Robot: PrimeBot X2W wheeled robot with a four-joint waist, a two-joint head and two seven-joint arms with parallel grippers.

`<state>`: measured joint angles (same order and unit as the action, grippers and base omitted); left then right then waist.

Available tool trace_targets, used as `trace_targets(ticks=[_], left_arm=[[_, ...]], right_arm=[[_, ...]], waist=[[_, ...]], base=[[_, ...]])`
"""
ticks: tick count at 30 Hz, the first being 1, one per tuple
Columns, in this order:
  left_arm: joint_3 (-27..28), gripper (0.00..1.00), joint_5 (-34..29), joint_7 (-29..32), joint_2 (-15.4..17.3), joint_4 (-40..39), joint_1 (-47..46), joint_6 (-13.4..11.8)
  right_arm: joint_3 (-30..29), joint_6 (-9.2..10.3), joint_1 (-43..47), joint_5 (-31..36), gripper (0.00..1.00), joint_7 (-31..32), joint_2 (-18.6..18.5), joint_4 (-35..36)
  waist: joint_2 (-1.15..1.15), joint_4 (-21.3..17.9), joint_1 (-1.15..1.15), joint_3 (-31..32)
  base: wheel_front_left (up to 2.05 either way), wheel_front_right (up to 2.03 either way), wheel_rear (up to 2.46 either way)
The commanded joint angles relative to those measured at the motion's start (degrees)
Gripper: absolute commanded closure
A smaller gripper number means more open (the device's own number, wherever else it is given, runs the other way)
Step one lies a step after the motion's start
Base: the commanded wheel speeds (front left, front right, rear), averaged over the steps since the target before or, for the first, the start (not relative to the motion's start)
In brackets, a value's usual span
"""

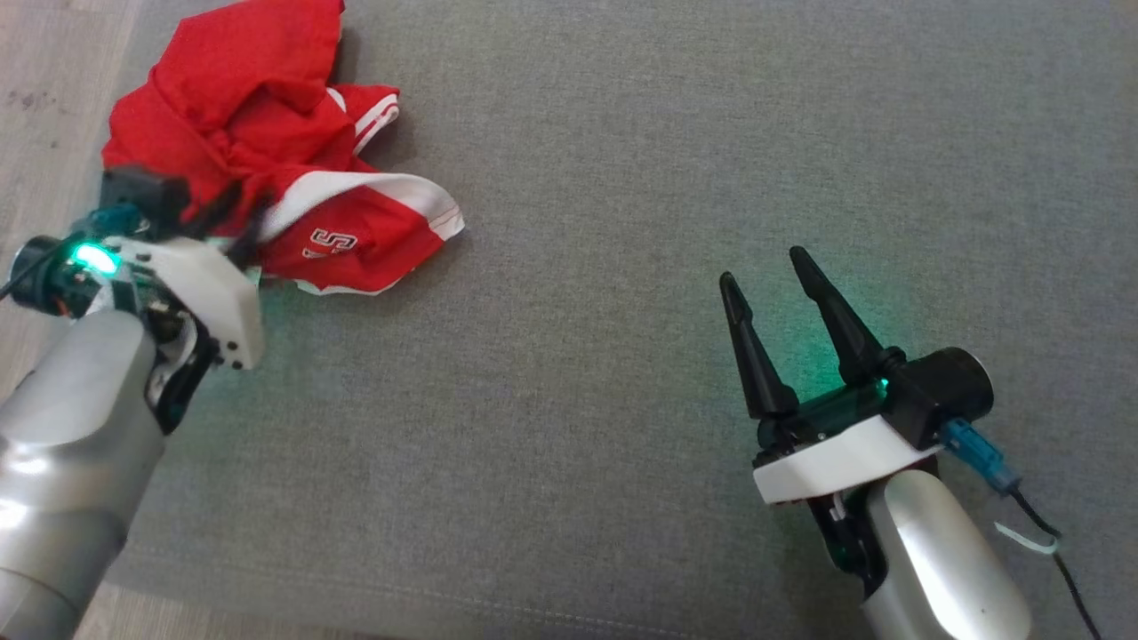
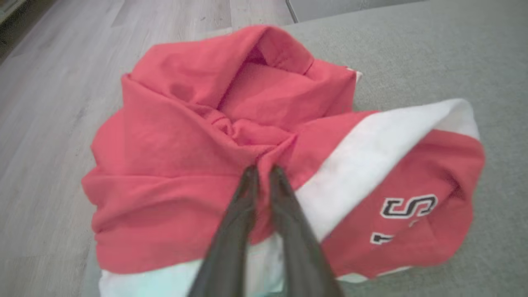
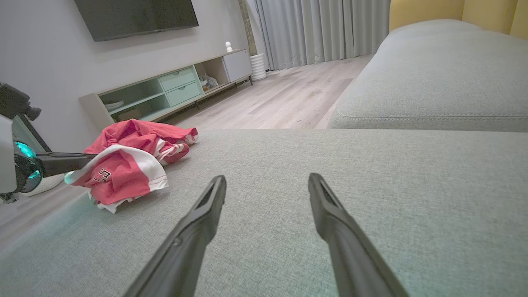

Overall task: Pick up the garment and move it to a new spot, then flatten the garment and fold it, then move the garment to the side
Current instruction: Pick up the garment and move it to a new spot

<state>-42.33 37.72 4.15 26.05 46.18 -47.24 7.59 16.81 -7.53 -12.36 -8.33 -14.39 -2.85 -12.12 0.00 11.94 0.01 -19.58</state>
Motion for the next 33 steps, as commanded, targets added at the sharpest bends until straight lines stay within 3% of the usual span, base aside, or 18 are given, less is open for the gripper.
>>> trace_targets(ticks=[1,8,13,21,32,33], left_arm=[[1.75,1.0,0.47,-1.31,3.88,-0.34,-3.29,-0.11],[1.65,1.0,-1.19,-14.24,4.62,2.38,-7.22,-0.16],[2.74,1.0,-3.1,-18.37,5.35,0.1,-8.74,-1.52],[9.18,1.0,-6.02,-19.12,7.26,-18.5,-6.17,-5.38],[6.35,1.0,-6.8,-14.93,5.83,-32.23,-2.56,-7.52],[5.63,1.0,-6.85,-14.02,4.66,-33.98,-2.59,-8.13]], right_arm=[[1.35,0.04,-0.9,0.08,0.0,-0.61,-0.03,1.74],[1.15,0.04,-0.39,-0.64,0.0,-0.61,-0.03,1.13],[1.73,0.04,0.77,-2.26,0.0,-0.61,-0.03,0.78],[2.48,0.04,1.97,-4.9,0.0,-0.61,-0.03,1.0],[2.77,0.04,1.58,-6.35,0.0,-0.61,-0.03,2.3],[2.8,0.04,1.24,-6.61,0.0,-0.61,-0.03,2.74]], waist=[[0.0,-0.02,-0.01,0.08],[0.0,0.45,-0.01,2.92],[0.0,0.82,-0.01,6.76],[0.0,-0.58,-0.01,10.9],[0.0,-8.15,-0.01,11.39],[0.0,-10.58,-0.01,10.93]], base=[[0.0,0.0,0.0],[0.0,0.0,0.0],[0.0,0.0,0.0],[0.0,0.0,0.0],[0.0,0.0,0.0],[0.0,0.0,0.0]])
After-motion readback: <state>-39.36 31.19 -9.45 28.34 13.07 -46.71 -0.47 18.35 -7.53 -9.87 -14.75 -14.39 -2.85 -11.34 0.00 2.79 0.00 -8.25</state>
